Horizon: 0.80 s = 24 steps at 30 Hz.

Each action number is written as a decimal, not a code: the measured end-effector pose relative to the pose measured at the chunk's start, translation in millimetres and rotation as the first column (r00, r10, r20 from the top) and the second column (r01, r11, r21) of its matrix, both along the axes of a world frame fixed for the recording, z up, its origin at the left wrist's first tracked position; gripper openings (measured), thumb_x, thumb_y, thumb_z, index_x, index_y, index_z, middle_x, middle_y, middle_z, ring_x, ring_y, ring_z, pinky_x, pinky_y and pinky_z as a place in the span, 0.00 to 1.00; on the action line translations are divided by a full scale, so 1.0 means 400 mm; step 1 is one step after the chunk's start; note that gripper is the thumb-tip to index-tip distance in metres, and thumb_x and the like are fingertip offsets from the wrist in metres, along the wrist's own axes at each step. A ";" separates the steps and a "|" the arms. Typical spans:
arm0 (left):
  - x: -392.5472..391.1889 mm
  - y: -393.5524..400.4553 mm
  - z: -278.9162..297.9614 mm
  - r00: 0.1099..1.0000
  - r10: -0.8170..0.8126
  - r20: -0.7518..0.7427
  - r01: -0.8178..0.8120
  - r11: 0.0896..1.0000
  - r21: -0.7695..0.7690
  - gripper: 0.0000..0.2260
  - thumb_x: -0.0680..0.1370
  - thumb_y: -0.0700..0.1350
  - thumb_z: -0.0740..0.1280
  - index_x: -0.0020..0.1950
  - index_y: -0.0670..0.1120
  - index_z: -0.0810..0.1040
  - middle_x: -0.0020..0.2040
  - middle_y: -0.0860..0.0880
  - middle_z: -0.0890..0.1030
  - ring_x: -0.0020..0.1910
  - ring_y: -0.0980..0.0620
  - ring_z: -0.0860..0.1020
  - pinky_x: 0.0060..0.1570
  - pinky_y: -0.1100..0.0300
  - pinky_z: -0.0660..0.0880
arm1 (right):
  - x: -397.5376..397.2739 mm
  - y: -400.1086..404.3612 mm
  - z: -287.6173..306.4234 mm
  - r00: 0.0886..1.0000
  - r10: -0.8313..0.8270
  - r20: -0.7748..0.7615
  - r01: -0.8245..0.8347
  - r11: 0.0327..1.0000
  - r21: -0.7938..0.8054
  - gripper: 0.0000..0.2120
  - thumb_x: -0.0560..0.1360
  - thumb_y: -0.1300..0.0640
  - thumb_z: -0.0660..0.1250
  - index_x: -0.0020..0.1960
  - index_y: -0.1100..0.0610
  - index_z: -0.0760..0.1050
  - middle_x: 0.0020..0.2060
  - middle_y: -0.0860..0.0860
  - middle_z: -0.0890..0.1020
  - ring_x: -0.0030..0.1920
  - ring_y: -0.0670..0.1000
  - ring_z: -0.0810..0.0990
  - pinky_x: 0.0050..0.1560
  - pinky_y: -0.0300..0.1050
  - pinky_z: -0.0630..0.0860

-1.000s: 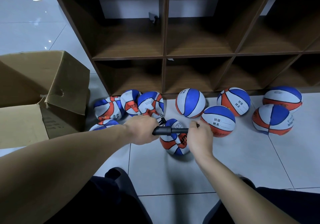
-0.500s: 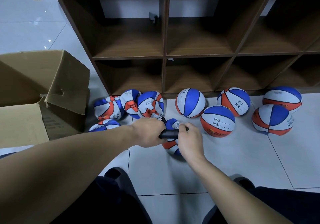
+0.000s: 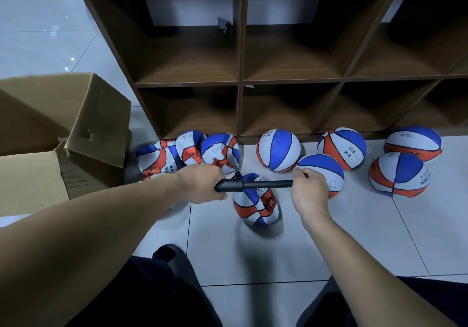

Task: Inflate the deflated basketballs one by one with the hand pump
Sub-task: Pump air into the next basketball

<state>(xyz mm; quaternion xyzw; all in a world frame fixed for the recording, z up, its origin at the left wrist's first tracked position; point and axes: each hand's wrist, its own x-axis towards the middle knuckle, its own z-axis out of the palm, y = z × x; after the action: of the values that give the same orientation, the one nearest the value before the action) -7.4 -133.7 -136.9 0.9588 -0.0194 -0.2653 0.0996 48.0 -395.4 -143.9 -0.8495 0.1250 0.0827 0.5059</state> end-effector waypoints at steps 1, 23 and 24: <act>-0.001 -0.007 -0.002 1.000 -0.010 0.018 0.010 1.000 0.023 0.12 0.83 0.59 0.68 0.47 0.52 0.79 0.40 0.51 0.81 0.39 0.49 0.80 0.37 0.55 0.73 | -0.007 0.006 0.001 1.000 -0.012 0.004 0.012 1.000 0.003 0.21 0.83 0.58 0.63 0.32 0.54 0.64 0.27 0.48 0.68 0.33 0.53 0.66 0.37 0.49 0.65; -0.024 -0.115 -0.017 0.991 -0.089 0.095 0.089 0.996 0.004 0.16 0.82 0.60 0.66 0.45 0.49 0.78 0.39 0.50 0.79 0.39 0.47 0.78 0.34 0.55 0.68 | -0.118 0.108 -0.039 0.985 0.168 -0.033 -0.169 0.985 -0.035 0.16 0.84 0.53 0.60 0.39 0.54 0.73 0.34 0.50 0.78 0.36 0.53 0.75 0.34 0.47 0.68; -0.023 -0.113 -0.016 0.991 -0.094 0.093 0.094 0.996 0.005 0.16 0.82 0.61 0.66 0.46 0.50 0.78 0.39 0.50 0.79 0.39 0.47 0.78 0.34 0.55 0.68 | -0.114 0.107 -0.041 0.984 0.177 -0.035 -0.178 0.984 -0.030 0.16 0.84 0.53 0.60 0.39 0.56 0.74 0.34 0.51 0.78 0.36 0.54 0.75 0.35 0.48 0.69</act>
<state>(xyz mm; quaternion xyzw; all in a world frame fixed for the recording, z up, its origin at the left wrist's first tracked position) -16.6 -178.9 -143.1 0.9682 -0.0690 -0.2249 0.0856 2.3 -352.8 -160.5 -0.8639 0.0585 0.1391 0.4804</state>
